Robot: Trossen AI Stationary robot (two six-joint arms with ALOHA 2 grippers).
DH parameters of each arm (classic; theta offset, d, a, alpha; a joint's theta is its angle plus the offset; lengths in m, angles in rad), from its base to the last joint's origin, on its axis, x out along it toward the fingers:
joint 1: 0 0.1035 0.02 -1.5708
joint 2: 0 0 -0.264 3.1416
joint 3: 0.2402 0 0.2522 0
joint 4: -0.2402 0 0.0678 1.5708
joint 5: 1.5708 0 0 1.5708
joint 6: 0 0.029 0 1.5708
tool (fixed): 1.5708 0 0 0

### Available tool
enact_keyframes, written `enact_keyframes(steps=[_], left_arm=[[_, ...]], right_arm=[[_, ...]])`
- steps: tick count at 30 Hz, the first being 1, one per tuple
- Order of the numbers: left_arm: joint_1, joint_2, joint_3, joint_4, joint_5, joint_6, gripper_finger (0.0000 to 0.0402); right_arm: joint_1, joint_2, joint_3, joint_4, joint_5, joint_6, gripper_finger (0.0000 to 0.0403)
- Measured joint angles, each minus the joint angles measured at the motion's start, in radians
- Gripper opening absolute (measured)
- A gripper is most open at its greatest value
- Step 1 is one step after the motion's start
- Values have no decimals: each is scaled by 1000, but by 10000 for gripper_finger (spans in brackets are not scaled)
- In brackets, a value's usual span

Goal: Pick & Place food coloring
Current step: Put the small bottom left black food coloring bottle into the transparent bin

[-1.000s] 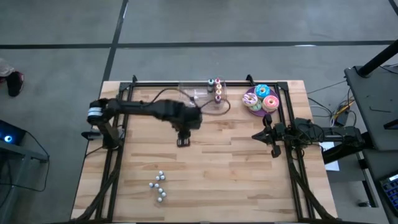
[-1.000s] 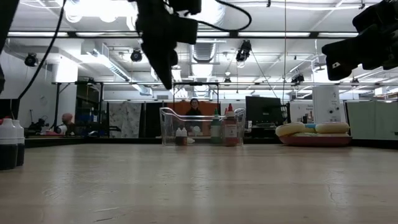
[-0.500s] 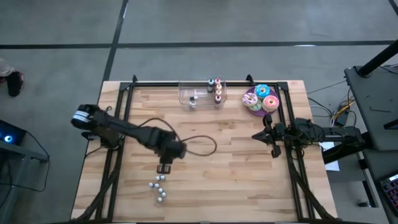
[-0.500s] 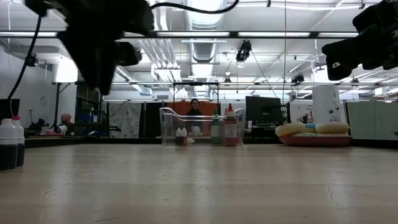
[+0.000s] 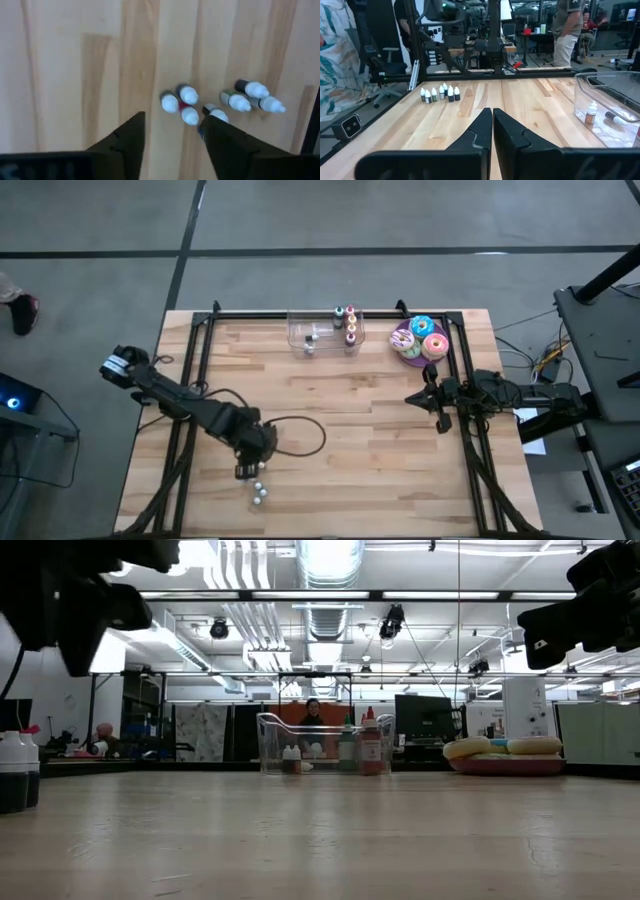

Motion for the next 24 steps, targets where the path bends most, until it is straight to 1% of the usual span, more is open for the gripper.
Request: enact_keyframes(steps=[3,5,9,16,24], left_arm=[[-38,0,-12,-4,38,-43,196],[-66,2,-12,0,62,-56,203],[-130,3,-10,1,69,-76,203],[-226,17,-25,21,62,-170,202],[-261,56,-72,74,60,-181,202]], right_arm=[[0,0,0,0,0,0,9],[0,0,0,0,0,0,9],[0,0,0,0,0,0,9],[0,0,0,0,0,0,9],[0,0,0,0,0,0,9]])
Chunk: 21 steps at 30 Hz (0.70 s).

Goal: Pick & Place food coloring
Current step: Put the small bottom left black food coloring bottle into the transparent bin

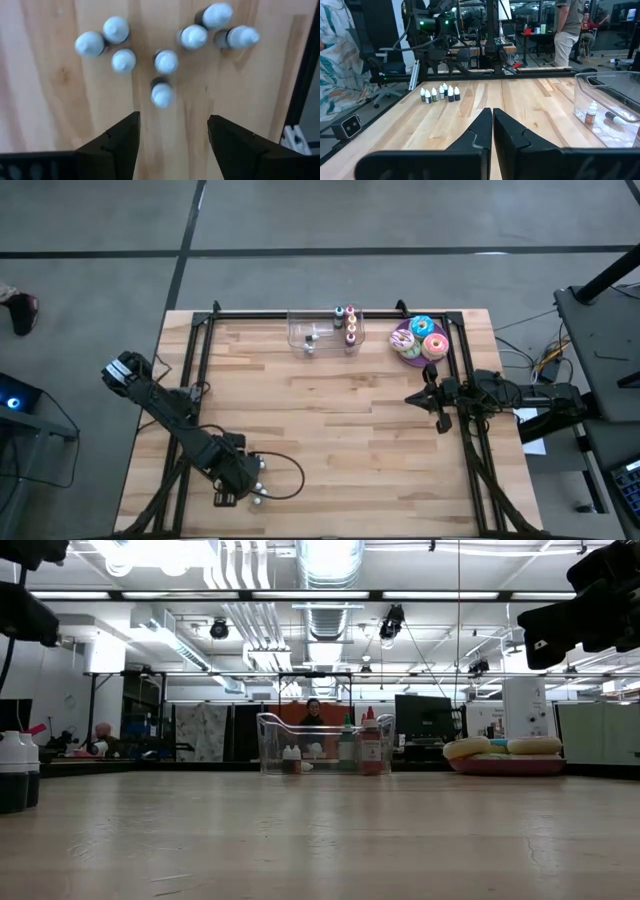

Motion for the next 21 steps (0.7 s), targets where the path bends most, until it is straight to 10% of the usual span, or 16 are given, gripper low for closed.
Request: enact_keyframes(steps=[21], left_arm=[[1,1,-152,197,-72,-81,202]], right_arm=[[0,0,0,0,0,0,9]])
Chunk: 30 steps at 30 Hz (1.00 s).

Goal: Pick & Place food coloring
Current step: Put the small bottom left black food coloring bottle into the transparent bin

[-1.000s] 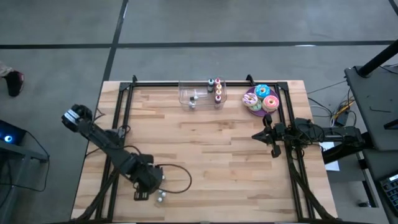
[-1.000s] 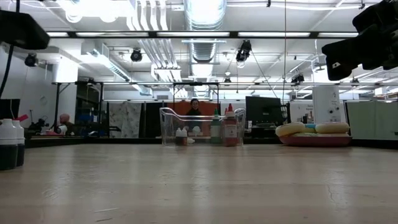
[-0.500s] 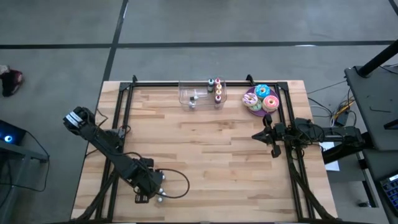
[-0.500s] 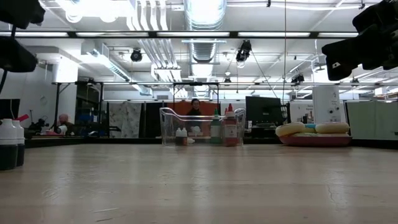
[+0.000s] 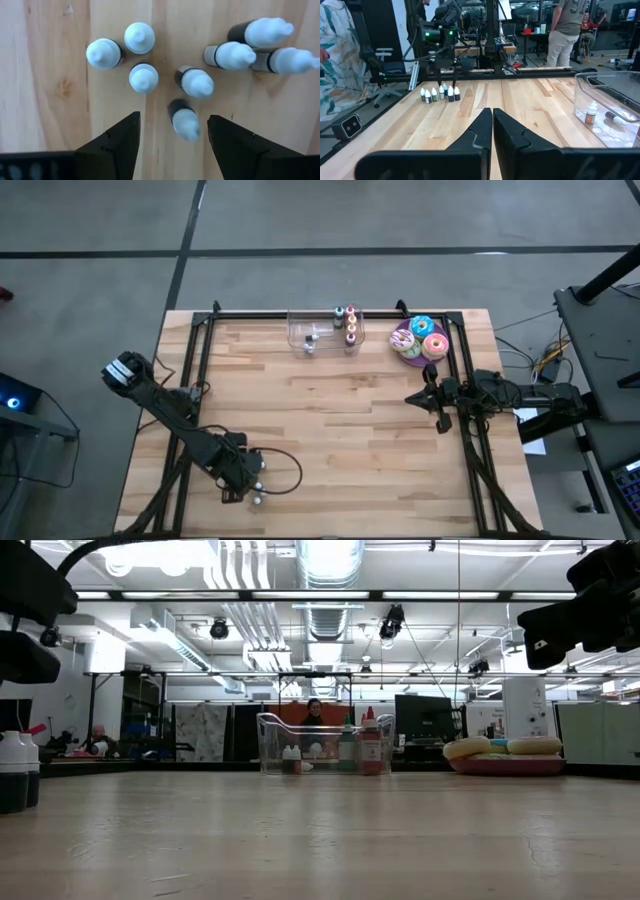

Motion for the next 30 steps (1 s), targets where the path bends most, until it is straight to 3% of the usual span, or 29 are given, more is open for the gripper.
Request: enact_keyframes(steps=[15,30], left_arm=[[6,0,-48,45,-13,-49,194],[12,0,-50,46,-12,-47,80]], right_arm=[[0,0,0,0,0,0,8],[0,0,0,0,0,0,8]])
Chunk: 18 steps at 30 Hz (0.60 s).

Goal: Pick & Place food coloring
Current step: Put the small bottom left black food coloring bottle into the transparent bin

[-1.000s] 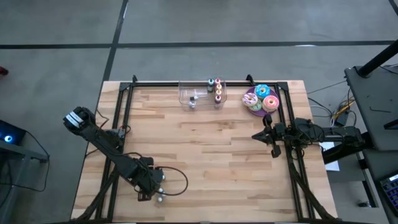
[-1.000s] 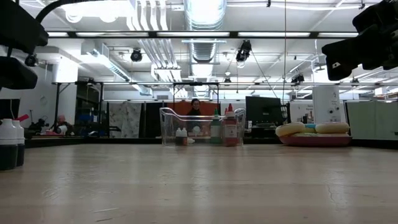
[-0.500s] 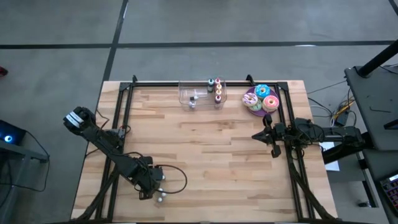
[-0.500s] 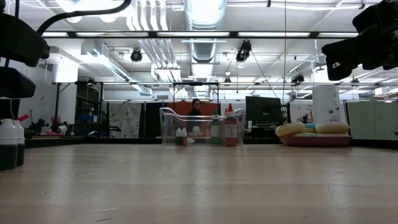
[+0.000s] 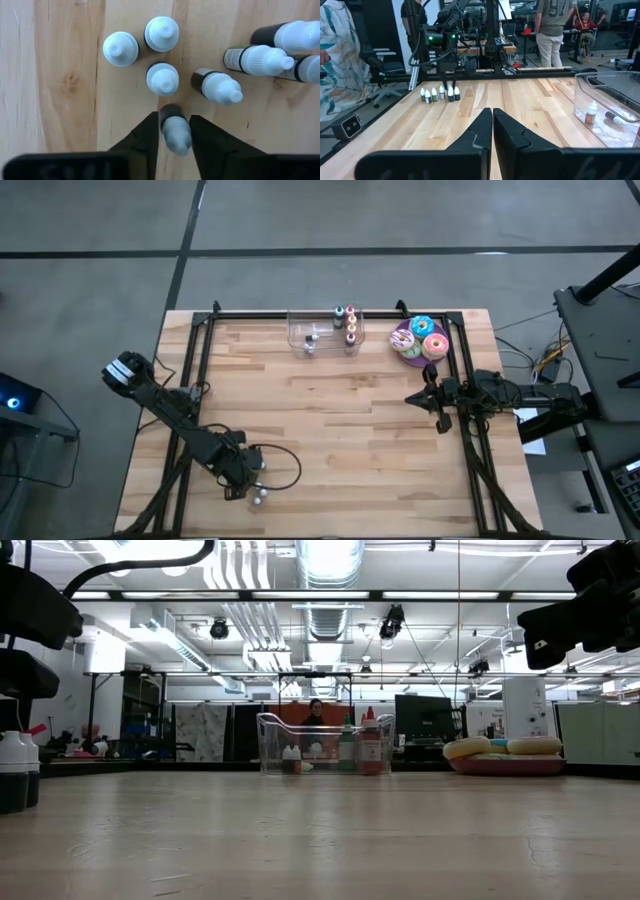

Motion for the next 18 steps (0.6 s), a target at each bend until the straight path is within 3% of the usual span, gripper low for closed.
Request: enact_keyframes(steps=[6,18], left_arm=[[5,-1,0,0,8,0,34],[48,-16,47,-74,68,30,44]], right_arm=[[0,0,0,0,0,0,9],[0,0,0,0,0,0,8]])
